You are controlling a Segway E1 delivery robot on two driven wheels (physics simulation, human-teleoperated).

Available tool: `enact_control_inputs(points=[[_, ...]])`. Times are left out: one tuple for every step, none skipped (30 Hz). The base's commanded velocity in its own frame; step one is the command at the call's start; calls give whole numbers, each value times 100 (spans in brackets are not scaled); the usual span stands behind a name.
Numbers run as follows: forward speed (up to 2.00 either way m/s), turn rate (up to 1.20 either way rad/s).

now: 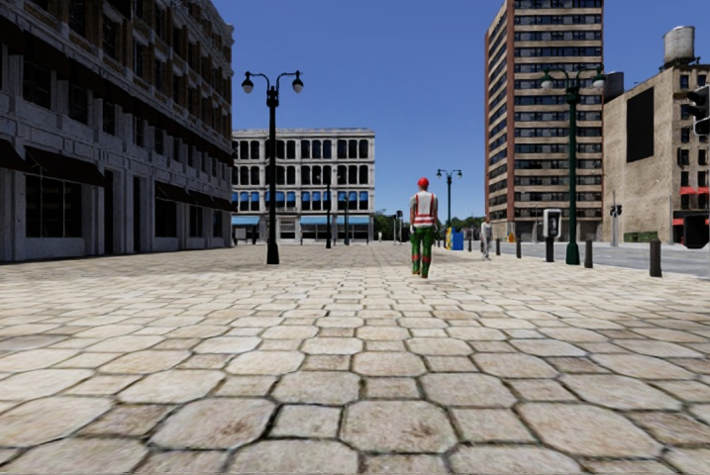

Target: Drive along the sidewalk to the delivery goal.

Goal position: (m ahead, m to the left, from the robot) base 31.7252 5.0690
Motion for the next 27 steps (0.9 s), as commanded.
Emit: enact_control_inputs(points=[[200, 0], [200, 0], [200, 0], [200, 0], [200, 0], [200, 0], [200, 0], [200, 0], [200, 0], [200, 0], [200, 0], [200, 0], [200, 0], [200, 0], [200, 0], [200, 0], [200, 0], [200, 0], [200, 0], [200, 0], [200, 0], [200, 0], [200, 0], [200, 0], [200, 0], [200, 0], [200, 0]])
